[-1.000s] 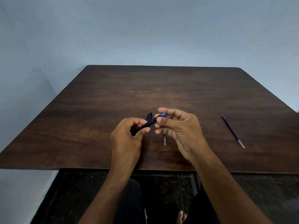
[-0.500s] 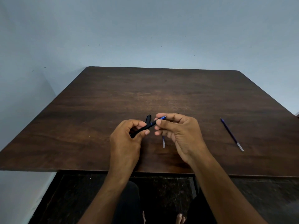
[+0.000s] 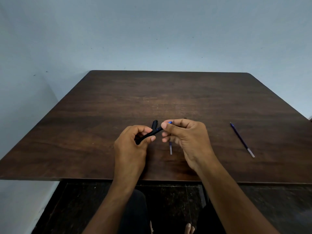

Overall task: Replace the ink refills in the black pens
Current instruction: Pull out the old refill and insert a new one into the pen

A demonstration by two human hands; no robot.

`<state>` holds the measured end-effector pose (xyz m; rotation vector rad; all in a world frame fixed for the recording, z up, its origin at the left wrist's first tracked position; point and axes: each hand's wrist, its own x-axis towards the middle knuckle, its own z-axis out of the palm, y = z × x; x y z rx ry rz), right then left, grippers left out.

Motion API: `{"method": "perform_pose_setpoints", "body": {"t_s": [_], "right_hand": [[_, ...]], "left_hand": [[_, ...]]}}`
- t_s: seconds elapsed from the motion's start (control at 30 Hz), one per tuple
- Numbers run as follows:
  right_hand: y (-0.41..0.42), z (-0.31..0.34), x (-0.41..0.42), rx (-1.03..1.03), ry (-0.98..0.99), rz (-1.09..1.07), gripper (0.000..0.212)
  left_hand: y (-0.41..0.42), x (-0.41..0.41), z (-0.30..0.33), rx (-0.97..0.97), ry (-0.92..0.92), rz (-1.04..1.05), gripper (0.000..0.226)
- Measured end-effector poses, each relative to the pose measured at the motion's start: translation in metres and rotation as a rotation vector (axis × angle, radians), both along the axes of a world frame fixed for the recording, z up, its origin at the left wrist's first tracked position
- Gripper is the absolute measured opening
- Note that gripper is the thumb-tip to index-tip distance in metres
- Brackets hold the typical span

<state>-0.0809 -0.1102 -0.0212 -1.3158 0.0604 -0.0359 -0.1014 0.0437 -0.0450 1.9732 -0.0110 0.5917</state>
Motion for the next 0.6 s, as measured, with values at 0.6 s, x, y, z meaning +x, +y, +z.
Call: {"method": "perform_pose_setpoints", "body": {"t_s": [0.6], "right_hand": [[0.0088, -0.0026, -0.0038, 0.044, 0.015, -0.071, 0.027]], "left_hand": [[0.0005, 0.0001, 0.0008, -0.044, 0.04, -0.004, 0.025]]}}
